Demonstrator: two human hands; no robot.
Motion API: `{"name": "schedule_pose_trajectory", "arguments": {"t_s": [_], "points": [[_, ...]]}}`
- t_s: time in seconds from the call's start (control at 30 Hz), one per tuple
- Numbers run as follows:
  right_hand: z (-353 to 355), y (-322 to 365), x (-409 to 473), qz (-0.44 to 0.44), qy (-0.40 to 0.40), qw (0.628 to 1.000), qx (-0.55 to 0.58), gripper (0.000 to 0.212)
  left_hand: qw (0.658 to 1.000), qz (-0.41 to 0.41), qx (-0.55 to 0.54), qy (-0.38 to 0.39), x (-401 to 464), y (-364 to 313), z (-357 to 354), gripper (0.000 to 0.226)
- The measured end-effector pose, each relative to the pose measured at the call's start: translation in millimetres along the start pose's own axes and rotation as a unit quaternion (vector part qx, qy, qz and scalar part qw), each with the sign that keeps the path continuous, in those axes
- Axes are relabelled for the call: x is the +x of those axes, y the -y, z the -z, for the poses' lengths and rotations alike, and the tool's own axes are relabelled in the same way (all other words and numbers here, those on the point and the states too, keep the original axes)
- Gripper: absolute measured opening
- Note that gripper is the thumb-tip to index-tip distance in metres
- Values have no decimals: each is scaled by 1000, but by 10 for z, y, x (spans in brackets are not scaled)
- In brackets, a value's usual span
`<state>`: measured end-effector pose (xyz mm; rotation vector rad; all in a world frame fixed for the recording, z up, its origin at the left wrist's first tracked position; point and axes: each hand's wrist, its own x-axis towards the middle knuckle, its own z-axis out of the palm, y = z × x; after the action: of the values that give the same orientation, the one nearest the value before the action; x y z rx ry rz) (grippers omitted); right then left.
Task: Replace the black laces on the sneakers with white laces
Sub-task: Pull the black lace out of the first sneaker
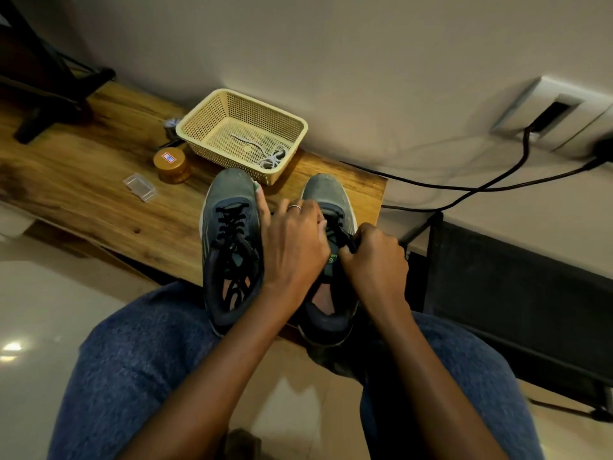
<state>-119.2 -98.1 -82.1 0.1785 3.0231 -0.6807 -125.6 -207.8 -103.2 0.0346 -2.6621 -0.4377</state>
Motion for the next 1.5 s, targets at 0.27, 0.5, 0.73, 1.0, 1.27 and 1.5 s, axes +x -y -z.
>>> {"name": "schedule_pose_trajectory", "arguments": {"t_s": [0.27, 0.5, 0.73, 1.0, 1.27, 1.5], "points": [[-11, 7, 11, 9, 7, 1000, -16, 19, 996, -65, 13, 56, -26, -31, -44, 23], [-12, -10, 8, -6, 3, 1000, 0, 17, 999, -29, 2, 20, -26, -32, -43, 13], [-19, -1, 11, -2, 7, 1000, -8, 16, 999, -18, 4, 26, -18, -25, -13, 13], [-15, -2, 7, 0, 6, 1000, -10, 18, 997, -60, 9, 55, -23, -54, -4, 15], [-1, 3, 8, -2, 9, 1000, -2, 16, 999, 29, -4, 21, 12, -17, 71, 10], [-1, 0, 15, 2, 6, 1000, -9, 18, 996, -22, 3, 85, -27, -94, 7, 19]]}}
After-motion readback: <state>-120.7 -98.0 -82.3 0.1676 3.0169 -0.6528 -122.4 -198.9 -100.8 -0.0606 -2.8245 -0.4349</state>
